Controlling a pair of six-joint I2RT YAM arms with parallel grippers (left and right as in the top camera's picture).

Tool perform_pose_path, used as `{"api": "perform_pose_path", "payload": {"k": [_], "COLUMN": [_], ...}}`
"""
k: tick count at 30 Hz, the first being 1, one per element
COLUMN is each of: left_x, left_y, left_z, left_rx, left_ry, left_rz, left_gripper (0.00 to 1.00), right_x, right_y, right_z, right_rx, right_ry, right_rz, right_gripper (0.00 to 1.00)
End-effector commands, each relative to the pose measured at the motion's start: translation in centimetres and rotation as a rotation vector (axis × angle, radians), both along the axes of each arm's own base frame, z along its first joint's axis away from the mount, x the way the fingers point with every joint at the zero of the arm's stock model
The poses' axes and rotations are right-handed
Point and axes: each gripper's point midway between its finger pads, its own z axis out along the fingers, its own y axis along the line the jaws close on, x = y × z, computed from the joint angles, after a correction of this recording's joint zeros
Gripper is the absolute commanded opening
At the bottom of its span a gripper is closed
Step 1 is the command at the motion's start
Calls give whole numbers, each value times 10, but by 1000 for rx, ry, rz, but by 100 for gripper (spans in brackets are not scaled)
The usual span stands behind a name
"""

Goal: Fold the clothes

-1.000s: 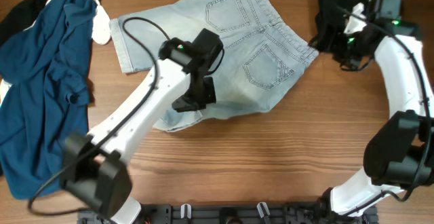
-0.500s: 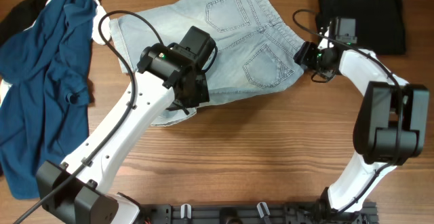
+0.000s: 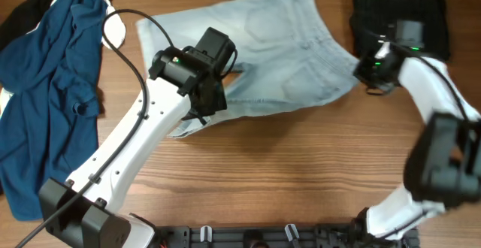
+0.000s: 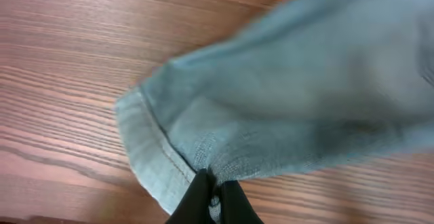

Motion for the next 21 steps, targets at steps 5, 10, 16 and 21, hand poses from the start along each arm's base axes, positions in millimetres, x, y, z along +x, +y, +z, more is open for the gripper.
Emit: {"api": "perform_pose_path", "payload": {"k": [5,10,16,21], "left_x": [-22,-3,68,131], "left_y": [35,46,65,86], "left_z": [52,64,37,-7], "left_rx": [-1,58,154,168], "left_ry": [-137,-253,-334,-358], "left_rz": [59,87,201,266], "left_gripper": [4,4,4,4], "right_x": [-67,-61,-17,19], "right_y": [-6,-8,-4,11], "right_z": [99,103,119,93], "right_rx": [-37,-59,-49,-64], "right_ry": [-58,-90,-268,-283], "right_rz": [64,86,99,137], "right_gripper": [4,4,4,4]}}
